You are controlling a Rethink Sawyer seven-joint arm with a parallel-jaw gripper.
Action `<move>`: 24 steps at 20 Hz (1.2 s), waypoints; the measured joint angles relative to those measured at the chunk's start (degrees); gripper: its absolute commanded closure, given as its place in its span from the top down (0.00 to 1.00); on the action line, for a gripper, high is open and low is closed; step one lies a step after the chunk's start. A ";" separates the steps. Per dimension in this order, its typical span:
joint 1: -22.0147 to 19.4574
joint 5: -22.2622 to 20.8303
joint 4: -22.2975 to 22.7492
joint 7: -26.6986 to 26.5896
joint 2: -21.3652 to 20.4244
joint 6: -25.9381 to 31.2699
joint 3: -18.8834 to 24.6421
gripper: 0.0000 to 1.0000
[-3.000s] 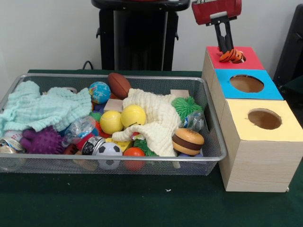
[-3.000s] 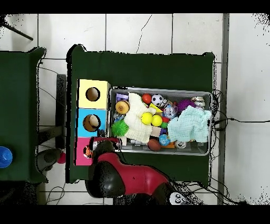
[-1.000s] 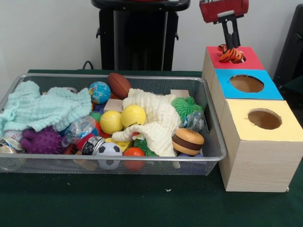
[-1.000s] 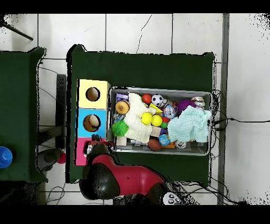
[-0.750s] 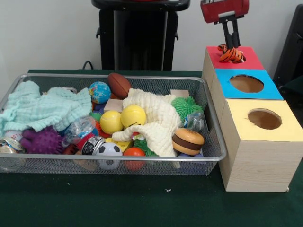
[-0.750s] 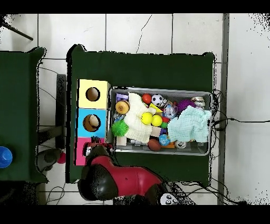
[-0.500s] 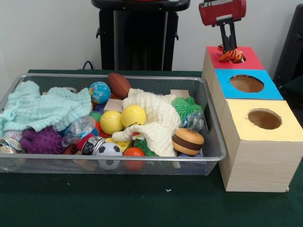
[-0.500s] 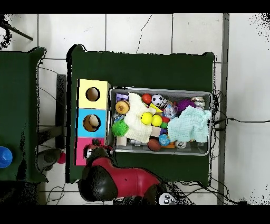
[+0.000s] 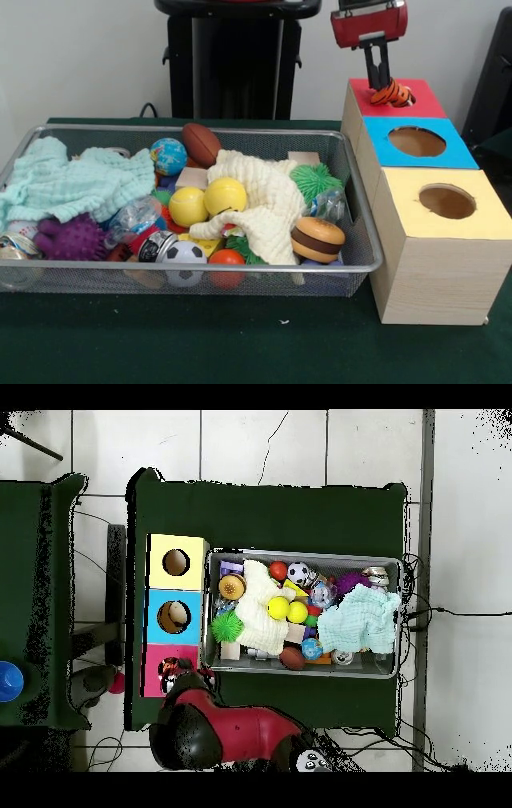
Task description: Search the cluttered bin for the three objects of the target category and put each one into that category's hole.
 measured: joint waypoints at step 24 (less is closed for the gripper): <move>-2.88 -1.12 -0.01 0.00 0.26 4.36 0.56 0.00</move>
